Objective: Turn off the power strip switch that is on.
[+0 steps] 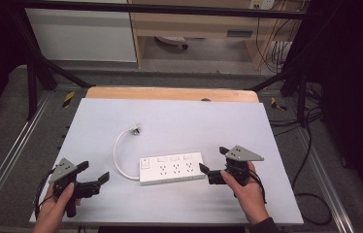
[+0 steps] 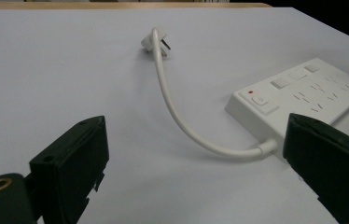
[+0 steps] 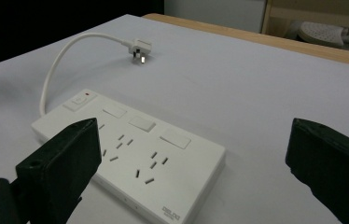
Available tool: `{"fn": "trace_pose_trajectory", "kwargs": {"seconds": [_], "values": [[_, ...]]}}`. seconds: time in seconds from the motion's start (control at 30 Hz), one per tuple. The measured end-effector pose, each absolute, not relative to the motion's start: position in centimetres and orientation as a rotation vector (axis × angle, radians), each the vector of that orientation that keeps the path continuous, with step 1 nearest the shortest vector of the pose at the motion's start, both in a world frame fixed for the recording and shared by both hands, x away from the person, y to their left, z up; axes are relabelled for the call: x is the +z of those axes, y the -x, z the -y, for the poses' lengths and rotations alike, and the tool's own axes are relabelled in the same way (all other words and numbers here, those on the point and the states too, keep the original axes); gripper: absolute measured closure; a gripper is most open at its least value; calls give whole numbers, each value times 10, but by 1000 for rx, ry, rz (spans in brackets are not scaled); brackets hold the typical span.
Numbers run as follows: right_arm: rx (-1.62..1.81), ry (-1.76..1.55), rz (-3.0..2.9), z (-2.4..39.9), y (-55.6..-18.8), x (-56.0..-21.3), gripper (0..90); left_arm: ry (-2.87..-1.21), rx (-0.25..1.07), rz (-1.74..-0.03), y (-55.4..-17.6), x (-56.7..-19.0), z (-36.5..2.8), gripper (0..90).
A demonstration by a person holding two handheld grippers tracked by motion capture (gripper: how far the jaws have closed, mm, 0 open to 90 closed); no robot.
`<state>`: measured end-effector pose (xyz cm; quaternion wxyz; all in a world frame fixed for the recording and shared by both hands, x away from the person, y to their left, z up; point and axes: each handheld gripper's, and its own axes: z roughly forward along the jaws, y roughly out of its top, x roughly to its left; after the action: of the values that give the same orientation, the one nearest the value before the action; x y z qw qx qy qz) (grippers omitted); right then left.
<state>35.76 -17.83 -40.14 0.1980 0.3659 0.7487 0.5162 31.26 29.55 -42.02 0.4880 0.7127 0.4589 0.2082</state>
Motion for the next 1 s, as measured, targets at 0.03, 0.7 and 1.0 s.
{"fn": "trace_pose_trajectory", "kwargs": {"seconds": [0.03,0.7,1.0], "values": [[1446,-1021,-2100,176,-359,-400,38,-1734,508,-1114,-313,-420,-295,68],[1461,-998,-2164,145,-380,-383,35,-1748,505,-1105,-312,-420,-292,67],[1444,-1008,-2159,136,-385,-383,34,-1746,503,-1108,-312,-420,-292,66]]}}
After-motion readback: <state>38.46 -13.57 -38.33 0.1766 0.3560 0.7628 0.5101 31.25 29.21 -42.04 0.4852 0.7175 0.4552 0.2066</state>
